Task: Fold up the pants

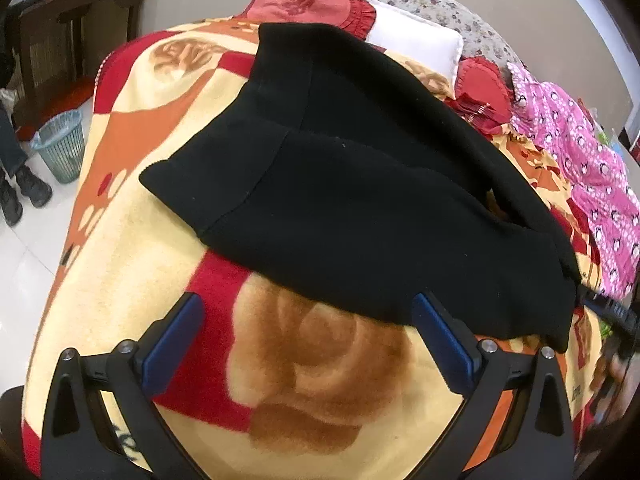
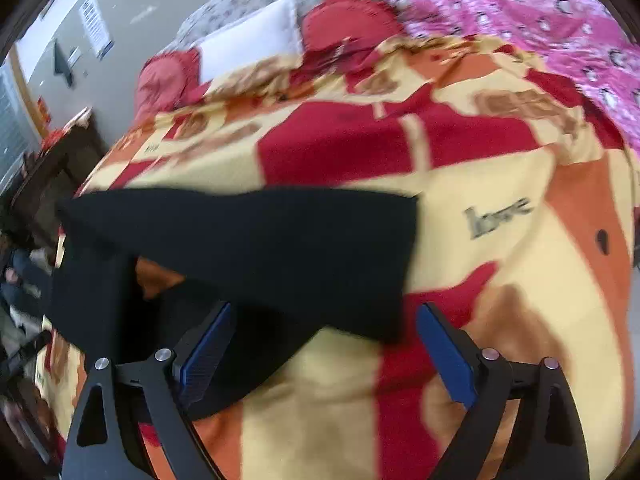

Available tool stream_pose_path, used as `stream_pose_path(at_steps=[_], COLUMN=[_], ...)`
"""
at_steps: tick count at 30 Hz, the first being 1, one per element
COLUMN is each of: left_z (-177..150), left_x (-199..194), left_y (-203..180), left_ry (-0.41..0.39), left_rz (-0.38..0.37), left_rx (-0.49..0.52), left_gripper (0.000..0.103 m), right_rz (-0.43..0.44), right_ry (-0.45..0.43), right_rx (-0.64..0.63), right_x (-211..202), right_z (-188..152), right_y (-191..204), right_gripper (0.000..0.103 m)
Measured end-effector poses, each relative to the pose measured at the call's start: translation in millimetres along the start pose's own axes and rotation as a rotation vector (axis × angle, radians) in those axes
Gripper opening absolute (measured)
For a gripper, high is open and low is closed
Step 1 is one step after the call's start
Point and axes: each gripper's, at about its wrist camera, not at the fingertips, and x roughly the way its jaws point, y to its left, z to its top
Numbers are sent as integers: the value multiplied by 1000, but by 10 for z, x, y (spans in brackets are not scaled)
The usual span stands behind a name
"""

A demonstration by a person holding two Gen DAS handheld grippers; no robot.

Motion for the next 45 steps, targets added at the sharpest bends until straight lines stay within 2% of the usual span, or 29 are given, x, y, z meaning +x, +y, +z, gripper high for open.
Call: stream_pose_path(at_steps=[2,9,10,11,12,13,14,16,17,19,23,25,27,29,31,33,34,35,39,43,45], left_z=[33,106,120,139,152,161,174,192,192,176,138,136,105,78,31,35,27,26,19,3,4], left_x=[22,119,135,149,152,152,157,172,144,31,-301,-380,-456,-510,-530,-486,-476,-463,-415,-354,-307], left_y=[13,-50,-64,-84,-98,-114,-129,-134,-109,-73,-43,-30,-5,25,11,24,22,21,27,62,101], left_ry=[3,-5,-1,2,1,-3,-1,19,19,-6,-52,-48,-43,-46,-63,-53,-46,-41,-31,-21,-10], left_rz=[-15,-34,-41,-47,-56,-65,-56,-14,-37,-74,-148,-161,-173,-179,-159,-147,-149,-149,-133,-136,-142], left_rx=[-18,-29,-24,-20,-17,-13,-3,11,0,-19,6,16,19,25,45,43,33,28,37,21,3], left_gripper=[103,103,103,100,94,70,40,12,11,9,8,4,4,4,4,4,4,4,4,4,4], right_rz=[3,-12,-16,-11,-7,-5,4,70,99,96,126,126,107,96,91,130,146,162,156,115,102], right_ry=[15,-37,-51,-66,-87,-94,-102,-127,-139,-171,-235,-253,-272,-251,-206,-132,-112,-89,-34,-36,-56], right_rx=[-8,4,-6,-10,-10,-5,1,23,43,49,77,72,70,73,88,127,135,139,85,85,68], right_x=[57,138,158,166,169,175,167,81,2,-137,-535,-701,-832,-846,-782,-616,-568,-498,-212,30,111], right_z=[-59,-113,-86,-65,-46,-26,-21,-46,-63,-95,-186,-217,-248,-257,-282,-300,-331,-349,-388,-307,-260], right_y=[76,129,149,160,164,167,157,130,102,87,-29,-59,-88,-135,-160,-187,-173,-142,69,164,237], right_gripper=[91,89,79,64,58,48,35,17,14,4,4,4,0,2,10,29,48,52,52,52,48])
